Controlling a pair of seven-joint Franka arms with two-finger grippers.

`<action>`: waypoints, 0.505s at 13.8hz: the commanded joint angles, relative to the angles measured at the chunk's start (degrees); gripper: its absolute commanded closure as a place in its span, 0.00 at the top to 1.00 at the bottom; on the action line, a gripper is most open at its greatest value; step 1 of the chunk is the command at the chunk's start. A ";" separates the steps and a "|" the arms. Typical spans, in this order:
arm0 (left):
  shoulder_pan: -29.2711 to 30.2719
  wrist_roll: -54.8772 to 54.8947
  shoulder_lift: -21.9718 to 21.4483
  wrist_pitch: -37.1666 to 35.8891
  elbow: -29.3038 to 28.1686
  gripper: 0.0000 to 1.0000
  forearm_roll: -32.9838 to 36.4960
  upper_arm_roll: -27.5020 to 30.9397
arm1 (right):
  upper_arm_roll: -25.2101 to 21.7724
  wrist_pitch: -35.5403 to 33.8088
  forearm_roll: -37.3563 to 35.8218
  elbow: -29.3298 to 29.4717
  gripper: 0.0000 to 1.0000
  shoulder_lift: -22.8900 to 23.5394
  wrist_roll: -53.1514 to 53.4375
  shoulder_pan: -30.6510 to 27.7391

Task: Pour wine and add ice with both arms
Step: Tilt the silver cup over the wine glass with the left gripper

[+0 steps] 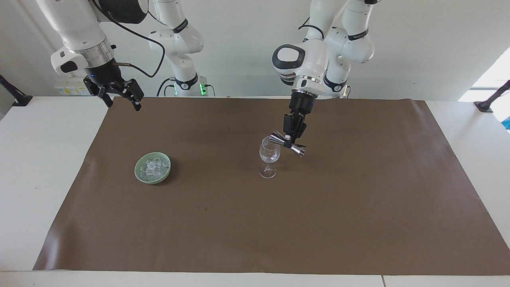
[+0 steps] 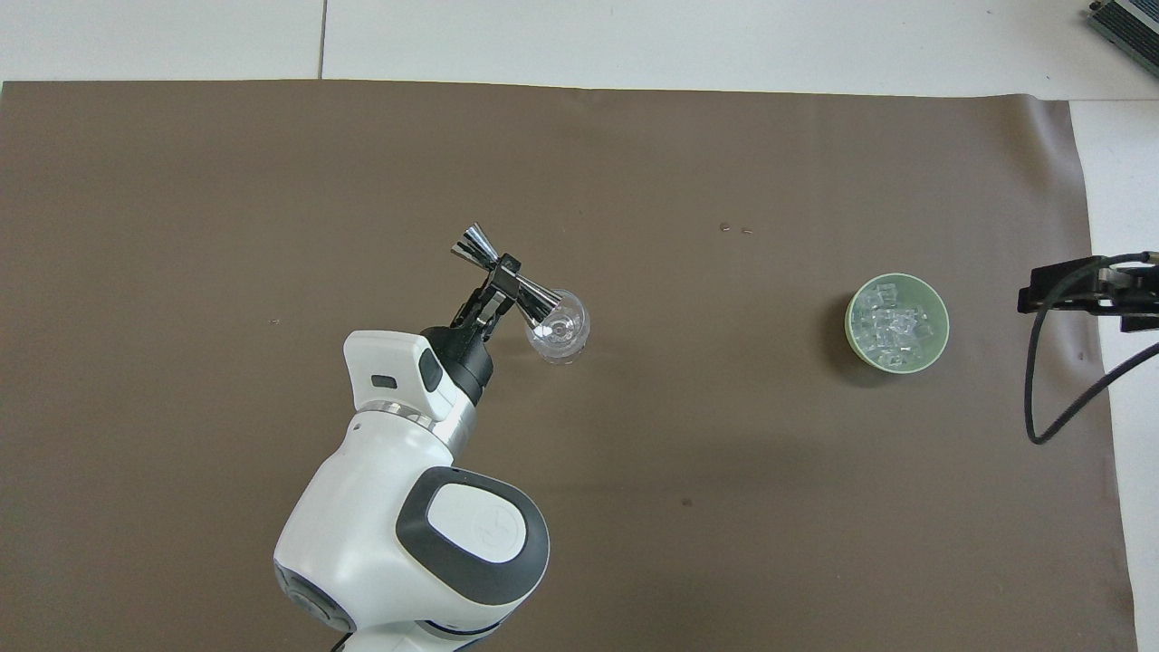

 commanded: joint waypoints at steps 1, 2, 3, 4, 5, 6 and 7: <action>-1.05 0.65 0.56 1.35 1.06 0.00 0.34 0.75 | 0.26 -0.04 -0.27 -1.15 1.00 -1.06 0.91 -0.04; -0.97 0.65 0.56 1.35 1.14 0.00 0.34 0.75 | 0.26 -0.04 -0.27 -1.15 1.00 -1.06 0.91 -0.04; -0.88 0.82 0.65 1.27 1.14 0.00 0.25 0.66 | 0.26 -0.04 -0.27 -1.15 1.00 -1.06 0.91 -0.04; -0.62 0.82 0.65 1.18 1.32 0.00 0.08 0.66 | 0.26 -0.04 -0.27 -1.15 1.00 -1.06 0.91 -0.04; -0.27 0.56 0.65 1.00 1.41 0.00 -0.10 0.57 | 0.26 -0.04 -0.27 -1.15 1.00 -1.06 0.91 -0.04; -0.09 0.21 0.73 0.83 1.41 0.00 -0.45 0.57 | 0.26 -0.04 -0.27 -1.15 1.00 -1.06 0.91 -0.13; -0.09 0.03 0.65 0.74 1.32 0.00 -0.71 0.48 | 0.26 -0.04 -0.27 -1.15 1.00 -1.06 0.91 -0.05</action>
